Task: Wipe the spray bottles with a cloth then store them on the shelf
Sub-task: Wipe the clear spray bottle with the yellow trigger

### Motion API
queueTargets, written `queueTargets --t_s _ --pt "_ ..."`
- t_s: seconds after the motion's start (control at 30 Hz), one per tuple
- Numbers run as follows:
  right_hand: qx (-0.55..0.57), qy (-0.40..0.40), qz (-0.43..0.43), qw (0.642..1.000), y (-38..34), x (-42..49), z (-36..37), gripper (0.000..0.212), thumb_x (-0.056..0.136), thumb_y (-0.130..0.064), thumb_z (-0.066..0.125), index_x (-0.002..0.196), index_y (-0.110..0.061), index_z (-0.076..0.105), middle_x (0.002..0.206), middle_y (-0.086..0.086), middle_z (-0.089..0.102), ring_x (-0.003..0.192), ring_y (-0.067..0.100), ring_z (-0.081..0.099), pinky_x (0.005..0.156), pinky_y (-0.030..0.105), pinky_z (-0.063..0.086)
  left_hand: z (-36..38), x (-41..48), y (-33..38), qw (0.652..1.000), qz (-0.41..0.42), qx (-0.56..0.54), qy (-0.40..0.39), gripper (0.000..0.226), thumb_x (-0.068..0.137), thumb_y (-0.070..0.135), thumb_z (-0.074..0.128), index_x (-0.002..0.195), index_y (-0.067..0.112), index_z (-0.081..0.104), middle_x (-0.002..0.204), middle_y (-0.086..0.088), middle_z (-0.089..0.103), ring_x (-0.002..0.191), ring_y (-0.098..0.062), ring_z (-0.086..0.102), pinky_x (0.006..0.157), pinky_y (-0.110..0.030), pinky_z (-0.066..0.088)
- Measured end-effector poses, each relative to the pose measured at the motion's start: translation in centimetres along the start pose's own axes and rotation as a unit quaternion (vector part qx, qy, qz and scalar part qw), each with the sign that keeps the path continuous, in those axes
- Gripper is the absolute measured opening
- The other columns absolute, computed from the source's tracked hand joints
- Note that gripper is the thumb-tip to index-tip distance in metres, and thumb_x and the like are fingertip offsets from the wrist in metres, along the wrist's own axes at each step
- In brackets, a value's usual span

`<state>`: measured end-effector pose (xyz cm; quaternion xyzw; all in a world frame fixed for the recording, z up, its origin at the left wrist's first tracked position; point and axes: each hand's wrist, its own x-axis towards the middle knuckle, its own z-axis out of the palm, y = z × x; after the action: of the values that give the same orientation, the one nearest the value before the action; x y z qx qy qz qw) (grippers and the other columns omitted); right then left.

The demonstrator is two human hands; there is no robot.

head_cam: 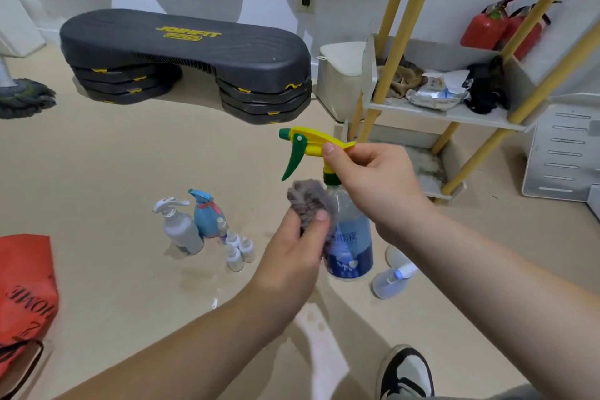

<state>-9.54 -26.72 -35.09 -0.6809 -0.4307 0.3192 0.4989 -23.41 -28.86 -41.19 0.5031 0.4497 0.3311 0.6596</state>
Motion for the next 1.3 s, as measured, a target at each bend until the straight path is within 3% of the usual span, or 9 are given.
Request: queueTargets --t_s 0.07,0.23,0.37,0.5,0.67,0.83,0.93,1.13,1.3 --pt "-0.029 0.005 -0.026 0.999 -0.4 -0.1 0.0 0.036 0.094 -0.038 0.073 0.078 -0.005 0.077 0.066 0.018 0.066 0.061 0.020 0.052 0.061 0.040 0.047 0.5 -0.2 0.1 0.997 0.056 0.044 -0.007 0.016 0.102 0.043 0.056 0.116 0.041 0.062 0.103 0.006 0.061 0.081 0.001 0.059 0.073 -0.014 0.045" --pt "-0.055 -0.050 -0.039 0.996 -1.8 -2.0 0.9 0.012 0.081 -0.038 0.086 0.085 -0.027 0.084 0.074 -0.008 0.078 0.077 0.015 0.075 0.077 0.046 0.062 -0.6 1.3 1.6 0.988 0.116 0.097 0.023 0.029 0.093 0.039 0.065 0.121 0.040 0.060 0.122 0.005 0.068 0.112 -0.005 0.067 0.093 -0.033 0.056" --pt "-0.091 -0.098 -0.039 0.990 -2.3 -2.4 1.3 0.018 0.073 -0.038 0.090 0.086 -0.028 0.084 0.081 -0.009 0.080 0.086 0.015 0.076 0.086 0.046 0.061 -2.4 2.0 2.5 0.978 0.143 0.140 0.052 0.021 0.094 0.015 0.070 0.104 0.033 0.067 0.093 0.017 0.076 0.089 0.003 0.072 0.078 -0.024 0.057" --pt "0.031 -0.174 0.014 0.984 -2.6 -1.0 -0.1 0.020 0.077 -0.009 0.088 0.096 -0.011 0.081 0.089 0.005 0.081 0.088 0.022 0.077 0.088 0.035 0.062 -5.1 2.4 4.3 0.980 0.125 0.145 -0.057 0.018 0.093 0.015 0.074 0.108 0.024 0.075 0.095 0.009 0.079 0.091 -0.009 0.075 0.076 -0.029 0.059" --pt "0.068 -0.178 0.092 0.977 -0.9 0.5 -1.1 0.056 0.068 -0.041 0.089 0.114 -0.016 0.071 0.118 0.007 0.074 0.105 0.012 0.070 0.097 0.038 0.051 -8.0 2.9 5.5 0.974 0.041 0.082 -0.208 0.038 0.082 0.032 0.080 0.115 0.013 0.076 0.112 -0.023 0.072 0.101 -0.029 0.063 0.083 -0.047 0.043" --pt "0.085 -0.218 0.044 0.971 -0.7 0.1 -1.2 0.043 0.095 -0.032 0.070 0.103 0.010 0.069 0.093 0.010 0.074 0.086 0.014 0.069 0.082 0.032 0.055 -8.1 3.0 5.2 0.952 -0.008 0.065 -0.298 0.050 0.086 0.022 0.074 0.131 0.004 0.067 0.134 -0.024 0.067 0.125 -0.047 0.062 0.108 -0.067 0.041" --pt "0.057 -0.159 0.005 0.986 -0.8 -0.1 -1.2 0.042 0.093 -0.034 0.073 0.096 0.008 0.071 0.091 0.018 0.077 0.077 0.017 0.069 0.073 0.031 0.057 -7.4 3.0 4.6 0.965 -0.012 0.033 -0.260 0.043 0.090 0.016 0.071 0.132 0.005 0.068 0.131 -0.014 0.071 0.122 -0.029 0.066 0.104 -0.044 0.047" --pt "0.031 -0.085 -0.029 0.995 -1.0 -0.3 -0.9 0.028 0.097 -0.027 0.072 0.097 0.001 0.075 0.089 0.023 0.076 0.070 0.034 0.070 0.066 0.042 0.061 -5.6 3.2 4.1 0.979 -0.099 -0.098 -0.152 0.045 0.092 0.013 0.059 0.135 0.003 0.066 0.135 -0.014 0.071 0.132 -0.032 0.063 0.119 -0.047 0.041" --pt "0.000 -0.049 -0.006 0.999 0.1 0.6 -0.8 0.047 0.089 -0.039 0.076 0.098 0.007 0.072 0.093 0.027 0.074 0.084 0.037 0.075 0.079 0.059 0.060 -4.0 2.7 3.9 0.979 -0.142 -0.148 -0.025 0.035 0.092 0.025 0.052 0.113 0.007 0.072 0.114 -0.015 0.077 0.097 -0.027 0.067 0.089 -0.042 0.047"
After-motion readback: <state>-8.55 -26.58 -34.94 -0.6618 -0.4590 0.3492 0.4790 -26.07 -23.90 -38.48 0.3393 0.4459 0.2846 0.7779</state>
